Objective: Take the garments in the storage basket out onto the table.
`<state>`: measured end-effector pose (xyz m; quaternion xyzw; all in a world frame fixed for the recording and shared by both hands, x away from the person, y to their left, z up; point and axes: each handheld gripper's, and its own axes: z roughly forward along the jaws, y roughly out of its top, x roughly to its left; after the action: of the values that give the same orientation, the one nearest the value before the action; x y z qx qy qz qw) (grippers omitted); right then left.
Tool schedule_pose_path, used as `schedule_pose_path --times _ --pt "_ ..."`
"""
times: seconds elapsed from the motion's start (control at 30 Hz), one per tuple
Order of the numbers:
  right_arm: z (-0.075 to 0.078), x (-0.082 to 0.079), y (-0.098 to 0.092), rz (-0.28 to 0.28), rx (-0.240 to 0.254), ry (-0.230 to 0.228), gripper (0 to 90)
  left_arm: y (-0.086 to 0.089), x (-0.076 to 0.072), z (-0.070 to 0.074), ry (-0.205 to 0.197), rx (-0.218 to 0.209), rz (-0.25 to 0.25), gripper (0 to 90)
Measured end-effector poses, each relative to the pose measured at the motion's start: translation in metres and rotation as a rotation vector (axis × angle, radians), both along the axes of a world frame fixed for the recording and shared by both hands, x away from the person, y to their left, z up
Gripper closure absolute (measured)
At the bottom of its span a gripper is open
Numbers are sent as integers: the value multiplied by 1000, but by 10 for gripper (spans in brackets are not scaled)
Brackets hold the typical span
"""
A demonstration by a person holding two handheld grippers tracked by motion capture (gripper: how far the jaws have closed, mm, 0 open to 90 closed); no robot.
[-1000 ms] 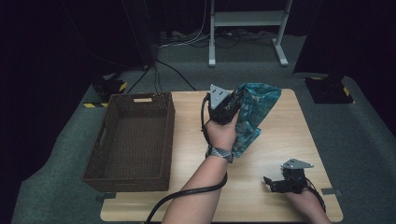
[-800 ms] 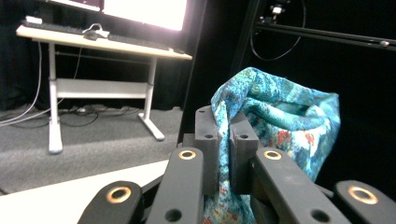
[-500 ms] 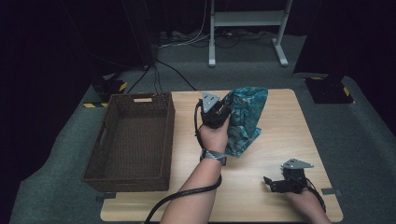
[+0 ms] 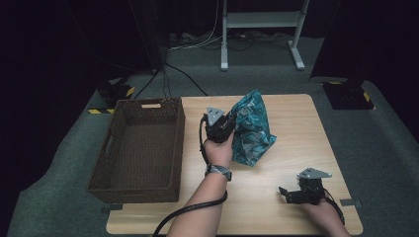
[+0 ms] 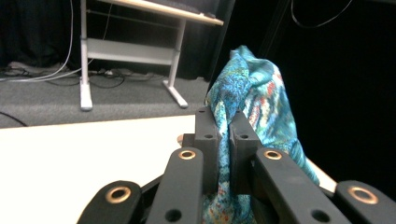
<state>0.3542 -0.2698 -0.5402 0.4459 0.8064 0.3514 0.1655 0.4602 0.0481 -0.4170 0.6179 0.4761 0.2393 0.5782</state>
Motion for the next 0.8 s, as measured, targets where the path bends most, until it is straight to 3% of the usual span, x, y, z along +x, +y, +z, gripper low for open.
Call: schedule_pose_path --times 0.8 --pt "0 0 1 2 -5 0 4 17 -7 -64 141 78 31 828"
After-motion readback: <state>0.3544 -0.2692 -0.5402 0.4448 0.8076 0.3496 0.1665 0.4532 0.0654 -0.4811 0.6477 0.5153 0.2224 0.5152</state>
